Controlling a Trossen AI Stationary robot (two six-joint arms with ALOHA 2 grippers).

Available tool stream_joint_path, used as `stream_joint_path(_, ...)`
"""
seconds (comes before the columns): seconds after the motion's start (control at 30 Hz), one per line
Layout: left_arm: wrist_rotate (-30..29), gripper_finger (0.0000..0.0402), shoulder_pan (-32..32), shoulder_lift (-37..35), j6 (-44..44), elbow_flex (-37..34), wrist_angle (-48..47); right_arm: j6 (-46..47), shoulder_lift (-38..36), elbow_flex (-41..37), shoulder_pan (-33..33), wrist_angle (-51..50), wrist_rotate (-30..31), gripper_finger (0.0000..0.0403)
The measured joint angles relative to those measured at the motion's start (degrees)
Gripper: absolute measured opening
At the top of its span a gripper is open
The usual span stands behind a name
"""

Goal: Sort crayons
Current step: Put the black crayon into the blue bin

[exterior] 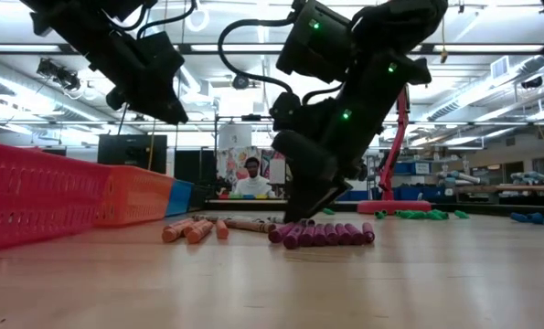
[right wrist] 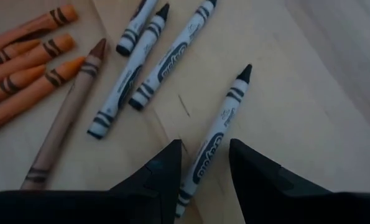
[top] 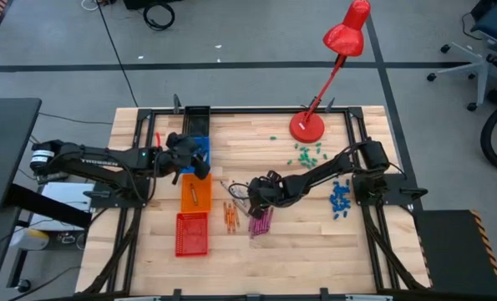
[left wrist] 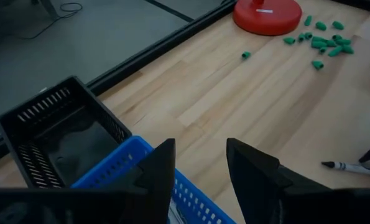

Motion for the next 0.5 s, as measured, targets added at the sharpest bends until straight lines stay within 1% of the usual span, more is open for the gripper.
stream_joint_path(0.2,0.11,0.0157,-0.57,0.00,0.06,0.00,0.04,-0.66,-0.26,0.00,-0.82,-2.13,-4.69,0.0132)
stream_joint_path(0.3,0.11,0.0157,-0.57,0.00,0.07,0.00,0.04,-0.99,-0.26,-0.02,-1.14,-2.32,-5.87,0.0122)
stream_joint_path(0.4,0.13,0.0157,-0.57,0.00,0.08,0.02,0.05,-1.54,-0.24,-0.07,-1.16,-2.29,-6.46,0.0102)
stream_joint_path(0.5,0.15,0.0157,-0.57,0.00,0.09,0.02,0.06,-1.80,-0.20,-0.11,-1.16,-2.24,-7.12,0.0073)
